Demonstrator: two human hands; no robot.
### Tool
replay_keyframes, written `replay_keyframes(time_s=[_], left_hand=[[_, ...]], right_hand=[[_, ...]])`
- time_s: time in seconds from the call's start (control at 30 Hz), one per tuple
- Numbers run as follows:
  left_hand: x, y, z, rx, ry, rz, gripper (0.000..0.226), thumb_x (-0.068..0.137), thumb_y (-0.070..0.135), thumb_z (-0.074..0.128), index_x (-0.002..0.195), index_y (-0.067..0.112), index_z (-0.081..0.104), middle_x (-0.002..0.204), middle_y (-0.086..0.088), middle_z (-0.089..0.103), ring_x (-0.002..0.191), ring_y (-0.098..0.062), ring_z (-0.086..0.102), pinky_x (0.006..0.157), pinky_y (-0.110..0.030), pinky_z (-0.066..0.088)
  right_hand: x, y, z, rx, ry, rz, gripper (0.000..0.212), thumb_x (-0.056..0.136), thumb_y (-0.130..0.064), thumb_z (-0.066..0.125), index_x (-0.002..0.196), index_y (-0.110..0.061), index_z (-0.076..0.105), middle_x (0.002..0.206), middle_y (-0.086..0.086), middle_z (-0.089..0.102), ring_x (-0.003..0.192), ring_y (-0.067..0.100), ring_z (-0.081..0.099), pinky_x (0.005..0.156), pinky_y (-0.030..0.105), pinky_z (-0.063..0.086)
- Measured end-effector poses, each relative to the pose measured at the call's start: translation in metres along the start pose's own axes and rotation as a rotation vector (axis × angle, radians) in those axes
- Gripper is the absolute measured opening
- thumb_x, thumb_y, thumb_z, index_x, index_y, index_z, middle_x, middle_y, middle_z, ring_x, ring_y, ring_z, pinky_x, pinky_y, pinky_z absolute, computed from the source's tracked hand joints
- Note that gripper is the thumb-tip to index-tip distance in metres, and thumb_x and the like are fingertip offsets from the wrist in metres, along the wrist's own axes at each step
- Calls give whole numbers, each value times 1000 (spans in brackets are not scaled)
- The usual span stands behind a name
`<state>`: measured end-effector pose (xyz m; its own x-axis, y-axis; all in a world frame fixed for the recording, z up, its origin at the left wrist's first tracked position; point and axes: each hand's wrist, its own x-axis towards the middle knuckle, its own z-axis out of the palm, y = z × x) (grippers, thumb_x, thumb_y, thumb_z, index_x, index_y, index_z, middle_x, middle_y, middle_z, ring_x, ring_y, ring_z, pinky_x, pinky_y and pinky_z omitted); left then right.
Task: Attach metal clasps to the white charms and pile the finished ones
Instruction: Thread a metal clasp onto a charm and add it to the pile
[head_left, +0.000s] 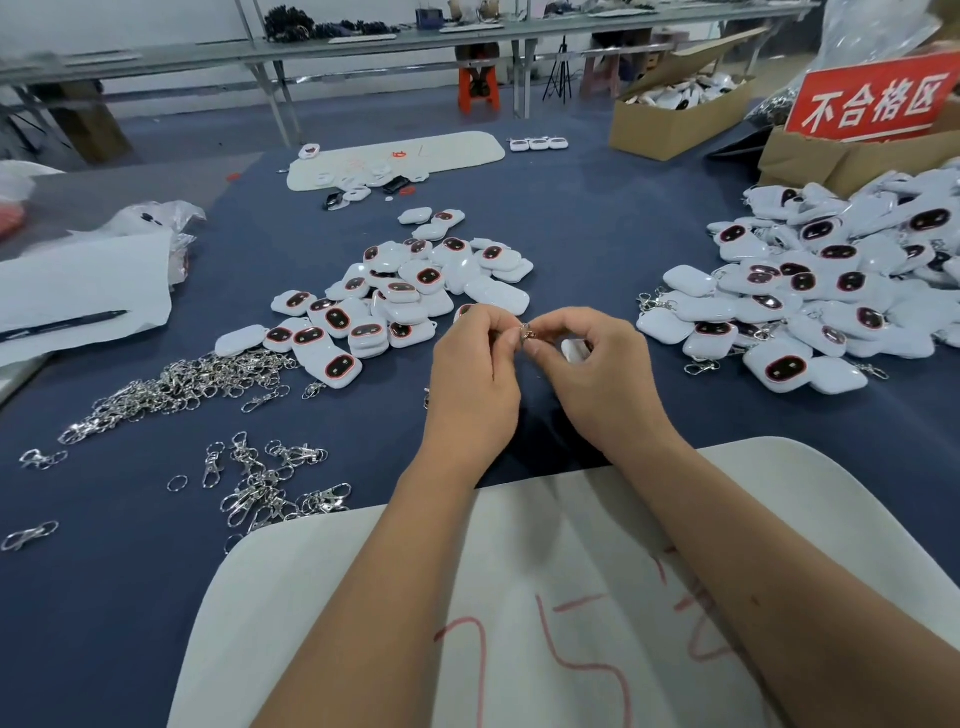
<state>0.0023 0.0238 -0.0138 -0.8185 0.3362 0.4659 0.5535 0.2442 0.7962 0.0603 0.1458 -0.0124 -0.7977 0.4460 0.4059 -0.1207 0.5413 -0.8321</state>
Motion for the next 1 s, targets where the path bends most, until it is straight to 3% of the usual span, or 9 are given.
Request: replay_keyframes(time_s=[0.07, 0.17, 0.23, 0.33, 0.43, 0.53, 0.67, 0.83, 1.0], left_hand=[[0, -1, -2, 48, -26, 1, 29, 101, 5, 47, 83, 28, 50, 84, 3, 58, 74, -14, 52, 70, -29, 43], [0, -4, -5, 93, -97, -16, 25, 101, 5, 41, 84, 20, 51, 78, 4, 62, 68, -15, 59, 69, -40, 51], [-1, -4, -6, 137, -155, -19, 24, 100, 5, 38, 86, 18, 52, 71, 5, 64, 67, -13, 61, 69, -42, 53], [-2, -3, -5, 183, -236, 9, 22, 98, 4, 38, 87, 18, 52, 69, 6, 65, 73, -15, 62, 70, -40, 52], [-3, -3, -4, 184, -272, 29, 22, 98, 5, 38, 88, 20, 51, 70, 7, 64, 72, -15, 61, 66, -34, 51], [-4, -2, -4, 161, -281, 49, 23, 101, 8, 38, 87, 21, 51, 70, 7, 63, 69, -13, 60, 64, -31, 50], [-3, -3, -4, 157, -291, 63, 21, 98, 4, 38, 86, 16, 50, 69, 5, 63, 69, -16, 60, 63, -30, 48], [-3, -4, -3, 139, -287, 64, 21, 98, 5, 38, 85, 17, 50, 68, 4, 63, 69, -15, 59, 59, -22, 45], [-3, -4, -3, 123, -261, 60, 22, 99, 5, 37, 86, 17, 51, 68, 5, 63, 69, -14, 58, 57, -16, 41]], right_hand=[[1, 0, 1, -15, 53, 59, 15, 92, -32, 77, 102, -22, 72, 89, -13, 71, 89, 2, 63, 77, 13, 44], [5, 2, 1, 133, 59, 214, 29, 93, -55, 60, 96, -26, 61, 78, -20, 60, 73, 3, 54, 71, 25, 43], [7, 4, 2, 310, 31, 253, 22, 95, -42, 50, 101, -22, 58, 75, -17, 52, 68, 6, 46, 70, 31, 40], [8, 8, 0, 309, 89, 258, 14, 96, -19, 64, 108, -24, 58, 89, -8, 60, 73, 7, 53, 74, 29, 47], [9, 11, -4, 320, 163, 269, 15, 90, -21, 79, 98, -18, 66, 80, -8, 64, 65, 6, 55, 63, 24, 47], [8, 10, -3, 296, 133, 228, 10, 95, -25, 71, 95, -15, 68, 72, -5, 64, 63, 11, 56, 62, 31, 45], [6, 7, 1, 221, 115, 197, 10, 95, -22, 69, 103, -25, 64, 75, -1, 66, 66, 15, 57, 66, 34, 49], [8, 8, 1, 134, 107, 161, 9, 94, -16, 66, 100, -21, 70, 76, -10, 67, 66, 5, 57, 67, 20, 45], [8, 9, 0, 105, 94, 150, 10, 94, -16, 66, 100, -21, 71, 74, -10, 67, 65, 4, 57, 65, 17, 45]])
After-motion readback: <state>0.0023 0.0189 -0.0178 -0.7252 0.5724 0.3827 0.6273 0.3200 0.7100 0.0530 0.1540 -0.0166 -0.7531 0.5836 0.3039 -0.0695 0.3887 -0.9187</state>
